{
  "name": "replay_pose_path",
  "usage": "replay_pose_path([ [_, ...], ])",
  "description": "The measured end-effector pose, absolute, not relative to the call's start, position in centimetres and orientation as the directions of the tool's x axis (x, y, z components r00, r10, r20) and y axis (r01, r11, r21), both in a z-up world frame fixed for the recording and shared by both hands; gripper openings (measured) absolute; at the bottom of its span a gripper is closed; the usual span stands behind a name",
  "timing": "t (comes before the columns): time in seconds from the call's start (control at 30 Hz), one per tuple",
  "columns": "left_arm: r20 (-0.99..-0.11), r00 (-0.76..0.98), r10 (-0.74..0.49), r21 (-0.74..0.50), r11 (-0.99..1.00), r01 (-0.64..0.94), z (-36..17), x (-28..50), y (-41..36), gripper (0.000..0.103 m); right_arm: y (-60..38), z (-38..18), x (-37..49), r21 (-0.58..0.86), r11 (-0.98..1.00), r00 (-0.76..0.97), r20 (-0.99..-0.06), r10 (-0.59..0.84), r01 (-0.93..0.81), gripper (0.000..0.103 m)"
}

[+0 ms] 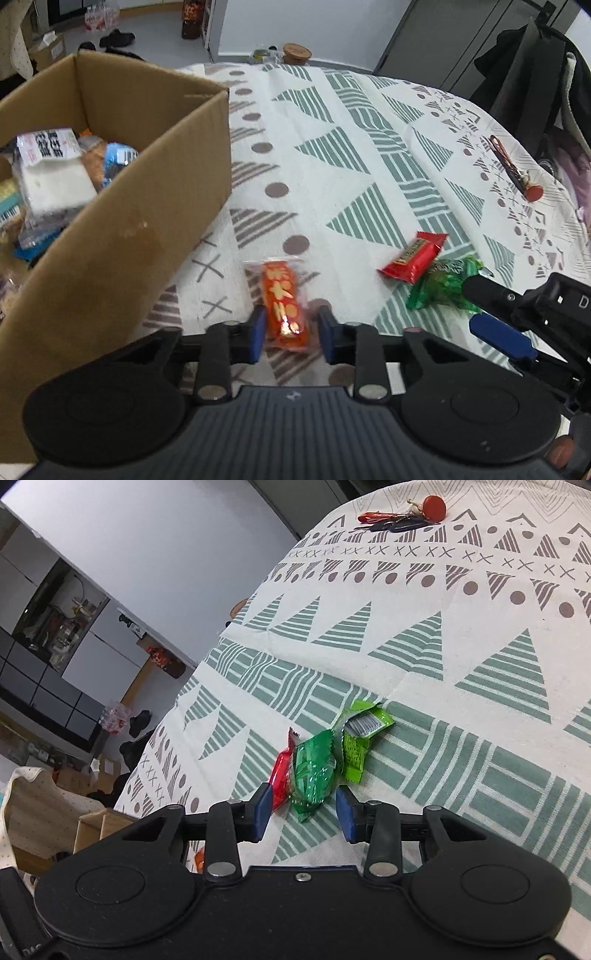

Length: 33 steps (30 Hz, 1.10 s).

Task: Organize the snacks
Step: 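Grasp the orange candy with the left tool while the right tool grasps a green-wrapped candy, then carry the orange and green candies over the box and open both tools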

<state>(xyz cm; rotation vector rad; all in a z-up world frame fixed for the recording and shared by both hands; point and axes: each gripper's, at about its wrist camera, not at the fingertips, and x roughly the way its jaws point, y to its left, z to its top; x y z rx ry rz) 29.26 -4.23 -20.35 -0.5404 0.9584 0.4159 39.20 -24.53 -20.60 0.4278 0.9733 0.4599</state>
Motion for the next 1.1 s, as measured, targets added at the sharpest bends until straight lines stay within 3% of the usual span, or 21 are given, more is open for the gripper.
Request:
replay_pose_path([
  [0.1,-0.848,0.523,0.091,-0.253,0.797,-0.549,-20.3,29.5,-4.0,0.020,-24.2,-20.9,39.9,0.540,0.823,0.485,-0.679,0.550,-0.177,0.039],
  [0.17,-0.842,0.531,0.094,-0.253,0.801,-0.543,-20.1,29.5,-4.0,0.019,-23.8,-21.2,40.1,0.538,0.823,0.478,-0.684,0.551,-0.179,0.032],
  [0.2,-0.839,0.535,0.093,-0.255,0.803,-0.539,-20.0,29.6,-4.0,0.019,-23.7,-21.3,40.1,0.537,0.824,0.473,-0.687,0.551,-0.182,0.021],
  [0.3,-0.826,0.557,0.086,-0.266,0.812,-0.520,-19.3,29.3,-3.9,0.019,-23.9,-21.1,39.8,0.543,0.818,0.476,-0.679,0.559,-0.187,0.014],
  [1.1,-0.754,0.655,0.048,-0.316,0.848,-0.426,-9.8,23.1,-0.9,0.019,-24.3,-15.1,32.0,0.551,0.786,0.544,-0.584,0.602,-0.279,0.012],
])
